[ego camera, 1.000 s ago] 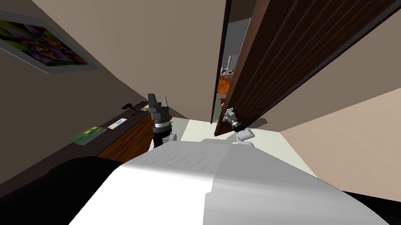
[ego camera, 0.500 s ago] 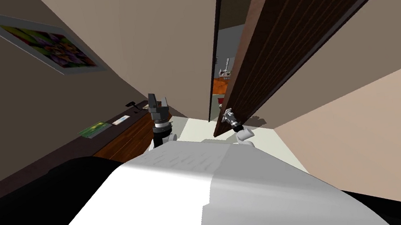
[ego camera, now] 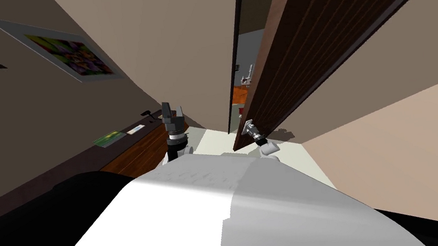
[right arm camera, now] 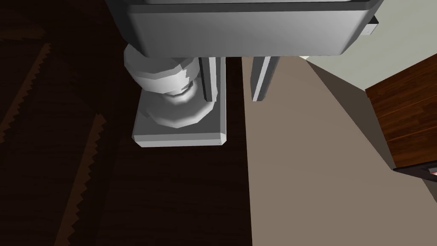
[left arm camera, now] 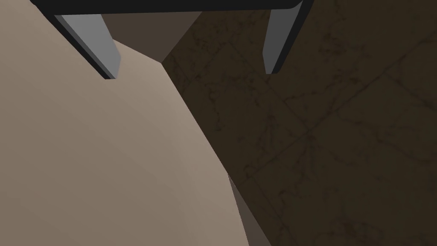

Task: Pull the door open

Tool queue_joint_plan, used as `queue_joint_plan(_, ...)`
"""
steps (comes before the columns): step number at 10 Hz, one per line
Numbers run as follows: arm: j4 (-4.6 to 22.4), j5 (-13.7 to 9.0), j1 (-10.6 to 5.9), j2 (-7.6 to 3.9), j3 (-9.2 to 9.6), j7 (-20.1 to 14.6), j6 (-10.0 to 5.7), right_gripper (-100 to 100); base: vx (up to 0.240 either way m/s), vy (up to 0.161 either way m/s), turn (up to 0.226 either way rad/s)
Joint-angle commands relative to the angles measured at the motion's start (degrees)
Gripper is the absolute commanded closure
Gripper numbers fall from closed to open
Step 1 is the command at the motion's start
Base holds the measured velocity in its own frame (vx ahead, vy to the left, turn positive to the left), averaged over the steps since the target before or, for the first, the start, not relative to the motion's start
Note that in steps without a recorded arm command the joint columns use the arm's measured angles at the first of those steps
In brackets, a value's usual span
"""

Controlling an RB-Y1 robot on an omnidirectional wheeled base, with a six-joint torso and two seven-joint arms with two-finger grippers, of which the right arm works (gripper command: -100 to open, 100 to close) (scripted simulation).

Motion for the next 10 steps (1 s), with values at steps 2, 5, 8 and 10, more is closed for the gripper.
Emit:
queue_joint_plan(2, 0.0, 0.1, 0.16, -0.10, -0.14, -0.2, -0.44, 100, -0.010, 0.013, -0.018)
queue_joint_plan(5, 0.0, 0.1, 0.16, -0.10, -0.14, -0.2, -0.44, 100, 0.000, 0.001, 0.004)
queue_joint_plan(8, -0.3, 0.7, 0.00, -1.32, 0.76, -1.8, 0.24, -100, -0.130, -0.069, 0.037)
queue_joint_plan(10, -0.5, 1.2, -0.07, -2.22, 1.32, -3.0, 0.65, -100, -0.157, -0.134, 0.013)
